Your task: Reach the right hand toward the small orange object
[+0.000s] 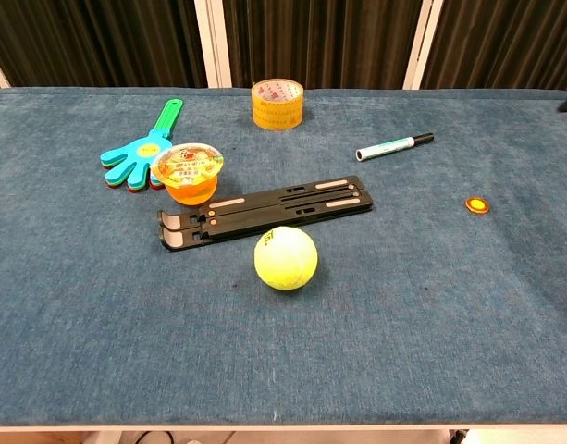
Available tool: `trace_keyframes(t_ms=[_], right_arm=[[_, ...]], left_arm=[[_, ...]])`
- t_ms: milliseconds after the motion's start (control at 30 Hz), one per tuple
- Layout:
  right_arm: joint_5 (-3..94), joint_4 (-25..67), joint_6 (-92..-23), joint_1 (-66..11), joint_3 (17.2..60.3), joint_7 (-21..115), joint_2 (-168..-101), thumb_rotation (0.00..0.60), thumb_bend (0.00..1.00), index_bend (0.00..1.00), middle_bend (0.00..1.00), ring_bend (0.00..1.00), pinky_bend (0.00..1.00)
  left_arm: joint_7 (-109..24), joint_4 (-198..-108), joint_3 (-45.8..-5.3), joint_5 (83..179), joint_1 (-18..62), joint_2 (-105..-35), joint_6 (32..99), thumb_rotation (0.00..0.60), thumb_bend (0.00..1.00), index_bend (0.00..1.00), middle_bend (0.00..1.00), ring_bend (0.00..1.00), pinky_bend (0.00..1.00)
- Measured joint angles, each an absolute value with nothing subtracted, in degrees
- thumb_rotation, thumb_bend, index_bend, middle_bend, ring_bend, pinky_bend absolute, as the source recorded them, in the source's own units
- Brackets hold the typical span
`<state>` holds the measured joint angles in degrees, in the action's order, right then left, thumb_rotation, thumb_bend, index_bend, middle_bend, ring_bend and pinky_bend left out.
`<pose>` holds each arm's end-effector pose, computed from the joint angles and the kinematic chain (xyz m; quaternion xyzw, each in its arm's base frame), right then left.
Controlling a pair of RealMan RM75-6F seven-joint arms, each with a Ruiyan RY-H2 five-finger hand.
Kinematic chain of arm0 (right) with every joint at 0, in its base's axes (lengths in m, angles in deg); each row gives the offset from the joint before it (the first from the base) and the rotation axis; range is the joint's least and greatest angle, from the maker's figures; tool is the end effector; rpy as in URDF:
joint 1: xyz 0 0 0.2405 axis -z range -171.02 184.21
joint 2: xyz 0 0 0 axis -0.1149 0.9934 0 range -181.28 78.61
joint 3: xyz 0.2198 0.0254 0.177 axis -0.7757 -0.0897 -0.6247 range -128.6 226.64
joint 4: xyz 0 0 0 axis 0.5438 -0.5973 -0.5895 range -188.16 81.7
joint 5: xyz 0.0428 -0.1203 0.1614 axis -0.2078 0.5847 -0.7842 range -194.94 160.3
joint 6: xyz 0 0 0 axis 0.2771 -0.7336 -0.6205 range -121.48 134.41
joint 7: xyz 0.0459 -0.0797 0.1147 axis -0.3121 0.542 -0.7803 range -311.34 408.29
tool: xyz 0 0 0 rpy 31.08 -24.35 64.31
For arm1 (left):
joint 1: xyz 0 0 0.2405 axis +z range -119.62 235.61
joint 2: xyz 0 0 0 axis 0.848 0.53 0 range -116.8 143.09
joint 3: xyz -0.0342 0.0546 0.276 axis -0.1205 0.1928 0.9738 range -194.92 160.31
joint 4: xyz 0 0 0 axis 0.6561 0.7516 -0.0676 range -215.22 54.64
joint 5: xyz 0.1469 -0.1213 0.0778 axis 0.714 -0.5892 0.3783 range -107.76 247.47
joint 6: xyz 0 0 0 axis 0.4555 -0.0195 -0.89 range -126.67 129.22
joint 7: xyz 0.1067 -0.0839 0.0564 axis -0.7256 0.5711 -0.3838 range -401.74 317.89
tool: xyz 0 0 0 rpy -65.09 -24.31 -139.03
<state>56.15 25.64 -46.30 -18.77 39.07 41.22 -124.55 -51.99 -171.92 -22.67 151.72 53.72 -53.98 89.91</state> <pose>-0.3220 -0.3291 0.1001 0.6390 -0.4888 0.3420 0.4856 -0.3375 0.1900 0.1765 -0.5725 -0.3391 -0.3605 0.6537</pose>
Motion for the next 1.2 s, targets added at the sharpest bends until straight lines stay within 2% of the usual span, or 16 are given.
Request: trace_keyframes(t_ms=[267,567,1200], right_arm=[[55.0,16.6,-40.0,-23.8,37.7,33.6,-131.2,0.6,0.26,0.25,0.08,0.14,0.0],[57.3,11.2,-36.6,-27.2,38.9,29.3,-136.2,0.6,0.27,0.32,0.08,0.14,0.0],[58.6,7.7,-35.2,-28.0,41.1,24.9,-138.3,0.6,0.37,0.45,0.08,0.14,0.0]], left_arm=[[-52.4,-171.6,-22.8,151.5,53.6,-54.2,89.7,0.6,0.26,0.19,0.04,0.0,0.1],[-52.7,-171.7,-23.2,150.5,53.7,-54.2,89.6,0.6,0.26,0.19,0.04,0.0,0.1],[-52.8,-171.6,-23.4,150.1,53.5,-54.3,89.3,0.6,0.26,0.19,0.04,0.0,0.1]])
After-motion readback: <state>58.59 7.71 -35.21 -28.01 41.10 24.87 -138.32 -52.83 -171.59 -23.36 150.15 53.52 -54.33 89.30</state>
